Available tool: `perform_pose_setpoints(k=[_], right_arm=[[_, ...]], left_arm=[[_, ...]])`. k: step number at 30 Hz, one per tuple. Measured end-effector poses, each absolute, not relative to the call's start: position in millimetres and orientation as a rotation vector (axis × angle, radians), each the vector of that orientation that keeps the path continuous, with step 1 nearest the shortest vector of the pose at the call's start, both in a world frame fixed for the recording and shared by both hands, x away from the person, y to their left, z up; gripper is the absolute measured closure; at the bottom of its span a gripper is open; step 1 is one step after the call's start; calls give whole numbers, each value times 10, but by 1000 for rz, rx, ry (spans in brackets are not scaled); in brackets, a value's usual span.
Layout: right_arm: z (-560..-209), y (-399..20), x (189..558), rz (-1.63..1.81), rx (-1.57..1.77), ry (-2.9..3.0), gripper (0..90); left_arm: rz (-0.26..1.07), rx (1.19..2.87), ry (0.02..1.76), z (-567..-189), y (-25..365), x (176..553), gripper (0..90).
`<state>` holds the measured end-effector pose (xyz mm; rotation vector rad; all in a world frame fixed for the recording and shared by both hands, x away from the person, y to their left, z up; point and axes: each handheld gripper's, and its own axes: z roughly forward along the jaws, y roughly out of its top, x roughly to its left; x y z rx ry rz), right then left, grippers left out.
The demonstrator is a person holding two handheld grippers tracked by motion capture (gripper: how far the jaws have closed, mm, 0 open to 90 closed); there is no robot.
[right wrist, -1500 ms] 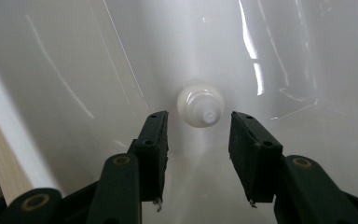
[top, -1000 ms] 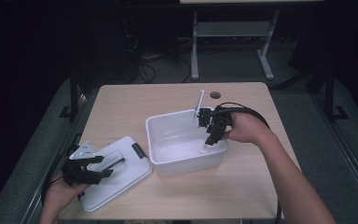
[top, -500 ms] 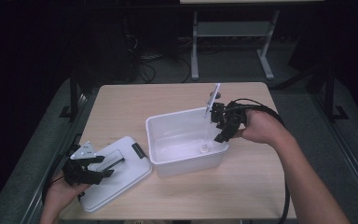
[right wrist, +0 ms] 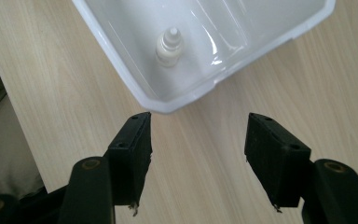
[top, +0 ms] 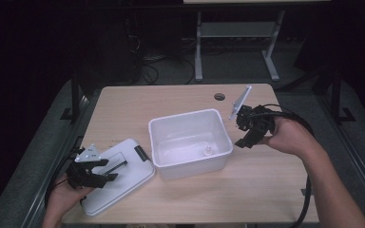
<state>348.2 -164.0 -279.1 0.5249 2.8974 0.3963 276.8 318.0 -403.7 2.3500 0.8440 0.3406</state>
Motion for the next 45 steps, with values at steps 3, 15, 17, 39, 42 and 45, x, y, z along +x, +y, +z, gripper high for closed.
perform_pose_setpoints(k=[3, 15, 17, 39, 42, 45], right_arm=[[-2811, -1715, 3450, 406, 544, 2890, 398], [-3005, -2050, 3301, 452, 639, 2858, 379], [-3067, -2098, 3278, 460, 654, 2859, 374], [-3596, -2306, 3125, 521, 724, 2854, 354], [-3670, -2343, 3104, 537, 741, 2851, 349], [-3739, -2373, 3084, 554, 753, 2845, 347]], left_arm=[[340, 2351, 843, -4038, 3173, 2768, 336], [329, 2376, 825, -4061, 3104, 2798, 336], [329, 2371, 828, -4057, 3091, 2801, 335], [323, 2398, 818, -4067, 3028, 2830, 334], [320, 2404, 813, -4068, 3010, 2835, 335], [316, 2408, 808, -4068, 2996, 2838, 342]])
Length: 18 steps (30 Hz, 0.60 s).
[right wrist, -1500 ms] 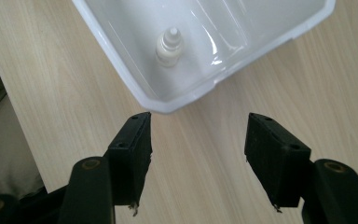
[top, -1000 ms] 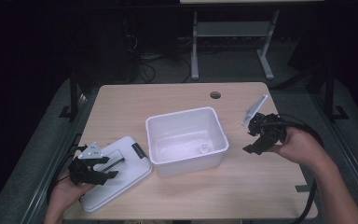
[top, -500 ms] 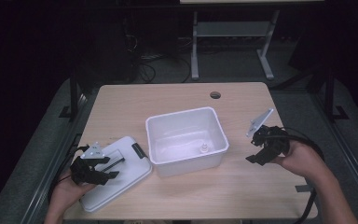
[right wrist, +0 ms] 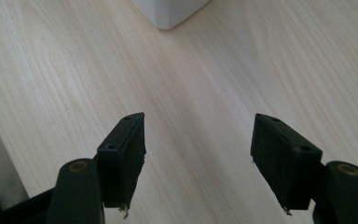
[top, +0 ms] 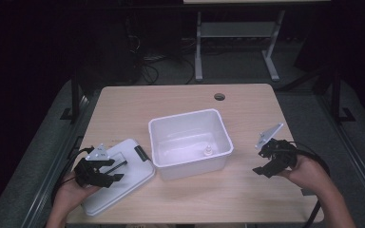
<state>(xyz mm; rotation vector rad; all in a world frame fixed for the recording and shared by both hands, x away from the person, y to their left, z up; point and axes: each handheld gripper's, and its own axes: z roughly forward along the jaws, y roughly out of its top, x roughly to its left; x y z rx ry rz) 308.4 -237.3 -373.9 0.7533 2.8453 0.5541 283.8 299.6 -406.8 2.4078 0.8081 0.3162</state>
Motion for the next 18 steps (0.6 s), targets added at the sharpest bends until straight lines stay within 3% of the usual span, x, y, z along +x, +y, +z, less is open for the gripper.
perform_pose_setpoints(k=[18], right_arm=[[-4066, -2472, 2960, 612, 834, 2819, 332]], left_arm=[[317, 2410, 799, -4041, 2980, 2865, 346]])
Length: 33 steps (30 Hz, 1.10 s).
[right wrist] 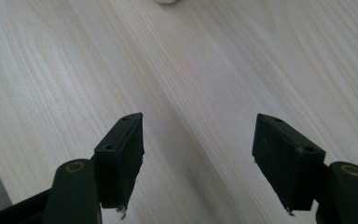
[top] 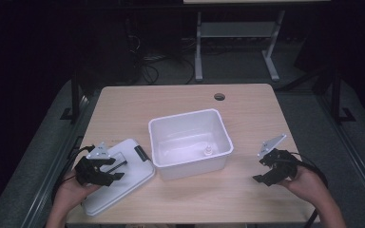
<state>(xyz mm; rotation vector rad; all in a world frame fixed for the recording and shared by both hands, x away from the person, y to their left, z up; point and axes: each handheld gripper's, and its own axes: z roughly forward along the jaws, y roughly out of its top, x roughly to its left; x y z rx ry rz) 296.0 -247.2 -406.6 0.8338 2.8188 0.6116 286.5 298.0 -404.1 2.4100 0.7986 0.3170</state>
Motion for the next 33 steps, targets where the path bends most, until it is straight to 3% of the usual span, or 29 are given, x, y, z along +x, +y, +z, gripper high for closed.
perform_pose_setpoints(k=[13, 28, 33], right_arm=[[-4284, -2503, 2835, 660, 886, 2775, 315], [-4379, -2510, 2741, 694, 911, 2735, 299], [-4402, -2478, 2727, 699, 902, 2727, 300]], left_arm=[[300, 2453, 787, -4063, 2975, 2885, 393], [316, 2518, 789, -4085, 3046, 2883, 642], [309, 2546, 805, -4073, 3046, 2919, 683]])
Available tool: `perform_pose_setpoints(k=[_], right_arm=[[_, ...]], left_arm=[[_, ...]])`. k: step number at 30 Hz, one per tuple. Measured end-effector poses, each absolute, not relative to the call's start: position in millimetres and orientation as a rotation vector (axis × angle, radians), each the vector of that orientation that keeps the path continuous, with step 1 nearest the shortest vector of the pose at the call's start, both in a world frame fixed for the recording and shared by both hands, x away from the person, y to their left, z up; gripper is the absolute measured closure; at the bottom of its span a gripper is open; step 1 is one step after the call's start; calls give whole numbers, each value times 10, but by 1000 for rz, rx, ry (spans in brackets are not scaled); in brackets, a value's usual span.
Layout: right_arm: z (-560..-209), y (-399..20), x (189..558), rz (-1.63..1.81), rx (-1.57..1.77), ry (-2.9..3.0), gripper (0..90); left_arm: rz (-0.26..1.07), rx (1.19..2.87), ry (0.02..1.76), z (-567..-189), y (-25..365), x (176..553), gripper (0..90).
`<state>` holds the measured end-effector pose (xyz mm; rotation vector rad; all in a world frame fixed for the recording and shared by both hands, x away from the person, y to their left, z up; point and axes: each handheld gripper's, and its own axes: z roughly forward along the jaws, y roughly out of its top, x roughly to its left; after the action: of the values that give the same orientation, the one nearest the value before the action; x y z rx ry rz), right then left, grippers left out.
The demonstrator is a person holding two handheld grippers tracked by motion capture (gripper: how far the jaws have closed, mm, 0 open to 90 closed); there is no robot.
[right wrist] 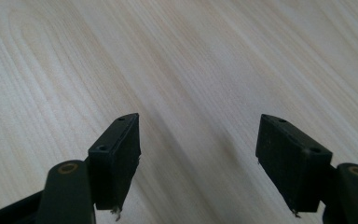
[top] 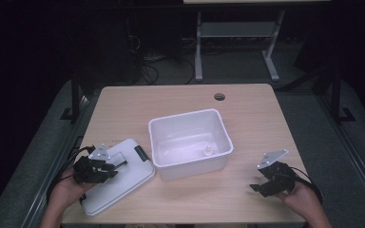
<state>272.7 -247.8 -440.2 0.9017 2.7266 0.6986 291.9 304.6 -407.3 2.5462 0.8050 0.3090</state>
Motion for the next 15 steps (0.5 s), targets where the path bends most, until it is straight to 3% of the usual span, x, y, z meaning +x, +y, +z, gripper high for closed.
perform_pose_setpoints(k=[15], right_arm=[[-4471, -2540, 2688, 725, 941, 2699, 299]], left_arm=[[291, 2572, 787, -4042, 3053, 2985, 805]])
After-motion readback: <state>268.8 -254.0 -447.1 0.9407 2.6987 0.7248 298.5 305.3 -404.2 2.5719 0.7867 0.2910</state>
